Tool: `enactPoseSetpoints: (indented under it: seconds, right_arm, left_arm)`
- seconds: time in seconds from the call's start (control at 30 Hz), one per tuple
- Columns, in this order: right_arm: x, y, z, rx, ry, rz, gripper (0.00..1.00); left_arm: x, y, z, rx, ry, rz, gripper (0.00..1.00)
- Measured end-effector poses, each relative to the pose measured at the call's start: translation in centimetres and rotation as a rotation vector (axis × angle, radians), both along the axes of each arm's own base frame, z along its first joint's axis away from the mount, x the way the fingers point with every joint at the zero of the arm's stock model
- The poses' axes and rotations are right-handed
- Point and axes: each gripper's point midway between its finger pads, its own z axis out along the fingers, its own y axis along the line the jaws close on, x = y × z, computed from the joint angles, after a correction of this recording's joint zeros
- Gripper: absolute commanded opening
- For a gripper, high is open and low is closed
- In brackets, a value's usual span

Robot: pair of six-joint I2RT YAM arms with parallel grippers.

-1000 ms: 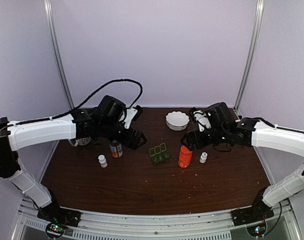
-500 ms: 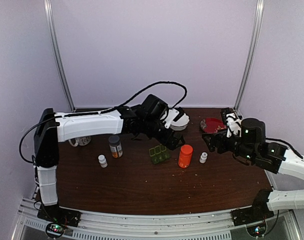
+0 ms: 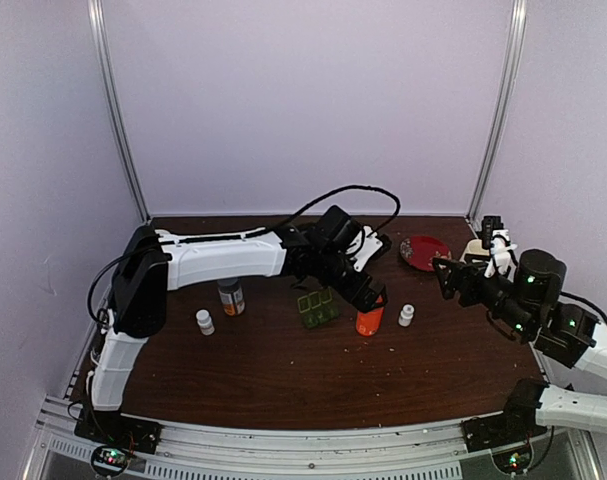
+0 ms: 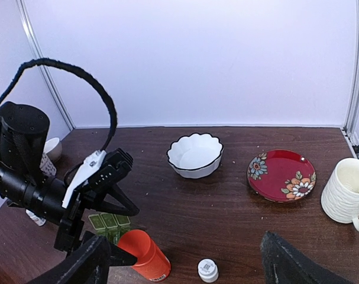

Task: Sort the pills into containers
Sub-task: Pick up the pill bottle from the center of the board.

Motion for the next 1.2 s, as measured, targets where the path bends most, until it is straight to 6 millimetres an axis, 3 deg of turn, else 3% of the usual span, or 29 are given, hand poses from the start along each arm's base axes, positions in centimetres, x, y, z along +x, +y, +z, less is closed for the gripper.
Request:
enactPoseSetpoints:
  seconds: [0.37,0.53,0.73,0.93,1.07,1.2]
  right_arm:
    - [0.1,-0.3,-0.1,-0.005,0.001,-0.015,0.92]
    - [0.1,-0.3,-0.5,-0.015,0.009,-0.016,0.92]
    - [0.1,-0.3,-0.6,-0.023,0.014,-0.015,0.92]
    - [0.1,0.5,-1.2,-0.034,0.032,0.020,0.96]
    - [0.0,2.5,-1.9,-0.029,0.046,0.117,0.98]
    - [-0.7,5.7,-2.2,0.000,0.059,0.284,0.96]
  left_arm:
    - [-1.0,-1.1,-1.0,0.062,-0.052,-0.013,0.81]
    - [-0.8,-0.7,-1.6,0.092,-0.060,-0.002,0.58]
    - [-0.7,-0.4,-1.7,0.114,-0.059,0.001,0.42]
    - [-0.8,0.0,-1.5,0.120,-0.059,0.003,0.39]
    - [-1.9,1.7,1.1,0.096,-0.050,-0.002,0.39]
    - [-3.2,3.7,8.3,-0.045,-0.026,-0.031,0.39]
